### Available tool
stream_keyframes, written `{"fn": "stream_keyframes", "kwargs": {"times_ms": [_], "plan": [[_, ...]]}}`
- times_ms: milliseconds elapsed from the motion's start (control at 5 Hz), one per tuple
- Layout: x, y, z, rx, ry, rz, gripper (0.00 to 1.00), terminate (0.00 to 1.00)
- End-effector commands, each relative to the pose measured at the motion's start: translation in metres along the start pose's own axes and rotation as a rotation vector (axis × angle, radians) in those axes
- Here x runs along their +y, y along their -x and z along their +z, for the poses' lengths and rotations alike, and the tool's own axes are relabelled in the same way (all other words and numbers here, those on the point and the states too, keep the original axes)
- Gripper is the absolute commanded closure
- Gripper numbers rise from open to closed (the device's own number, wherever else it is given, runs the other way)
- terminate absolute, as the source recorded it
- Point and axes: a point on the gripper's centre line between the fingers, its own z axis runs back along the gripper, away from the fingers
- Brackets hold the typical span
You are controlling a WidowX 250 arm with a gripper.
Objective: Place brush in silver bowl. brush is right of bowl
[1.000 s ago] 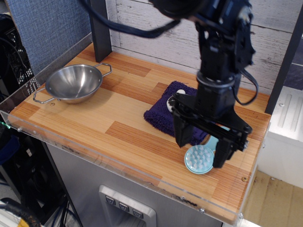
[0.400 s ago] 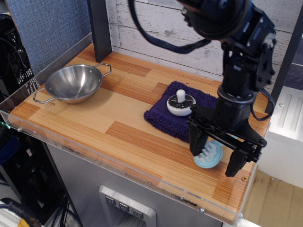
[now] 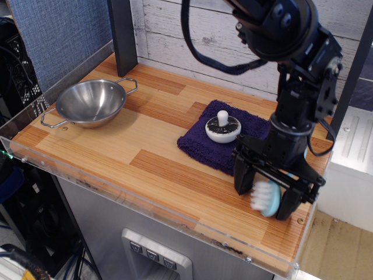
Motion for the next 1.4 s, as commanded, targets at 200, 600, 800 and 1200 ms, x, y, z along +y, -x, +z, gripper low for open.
{"fn": "stream_keyframes", "kwargs": {"times_ms": [200, 600, 800, 1200], "plan": [[0.004, -0.004, 0.013, -0.032, 0.000, -0.009, 1.00, 0.00], [0.011, 0.015, 0.103, -0.201, 0.066, -0.158, 1.00, 0.00], [0.048, 0.031, 0.137, -0.231, 0.060, -0.084, 1.00, 0.00], [0.144, 0.039, 0.122, -0.136, -0.014, 0.218, 1.00, 0.00]]}}
